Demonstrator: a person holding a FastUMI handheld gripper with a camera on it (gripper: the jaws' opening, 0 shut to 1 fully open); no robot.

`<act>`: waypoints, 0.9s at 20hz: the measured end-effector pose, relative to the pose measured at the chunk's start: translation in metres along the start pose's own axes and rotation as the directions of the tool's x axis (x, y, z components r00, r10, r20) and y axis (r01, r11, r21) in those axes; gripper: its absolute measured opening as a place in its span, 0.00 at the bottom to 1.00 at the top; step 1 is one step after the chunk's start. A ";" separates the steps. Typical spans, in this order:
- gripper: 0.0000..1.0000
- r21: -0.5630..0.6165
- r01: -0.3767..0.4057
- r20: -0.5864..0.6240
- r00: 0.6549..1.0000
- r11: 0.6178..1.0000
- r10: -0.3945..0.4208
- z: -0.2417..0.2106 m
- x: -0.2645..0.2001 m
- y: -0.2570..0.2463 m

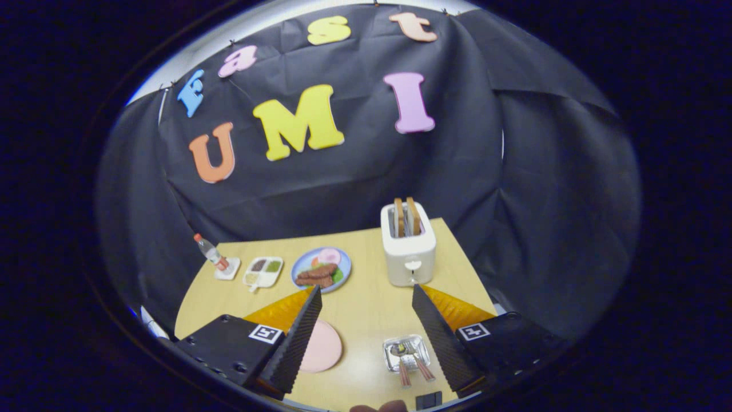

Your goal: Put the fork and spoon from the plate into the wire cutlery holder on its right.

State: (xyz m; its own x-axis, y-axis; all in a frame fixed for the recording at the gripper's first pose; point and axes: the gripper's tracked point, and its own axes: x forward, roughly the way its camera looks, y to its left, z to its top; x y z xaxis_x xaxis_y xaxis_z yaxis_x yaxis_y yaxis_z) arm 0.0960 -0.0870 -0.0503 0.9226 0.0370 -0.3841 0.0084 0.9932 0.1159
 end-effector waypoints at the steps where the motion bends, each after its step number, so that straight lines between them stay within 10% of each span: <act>1: 0.95 -0.022 -0.013 0.063 0.998 1.000 0.014 0.014 -0.012 0.008; 10: 0.95 -0.063 0.032 0.449 0.893 0.997 -0.001 0.048 -0.084 0.033; 18: 0.96 -0.052 0.081 0.481 0.876 0.995 -0.047 0.039 -0.102 0.028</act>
State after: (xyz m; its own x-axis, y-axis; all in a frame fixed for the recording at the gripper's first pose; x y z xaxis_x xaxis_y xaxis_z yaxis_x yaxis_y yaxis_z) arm 0.0169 -0.0678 0.0280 0.9929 -0.0669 0.0988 0.0635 0.9973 0.0369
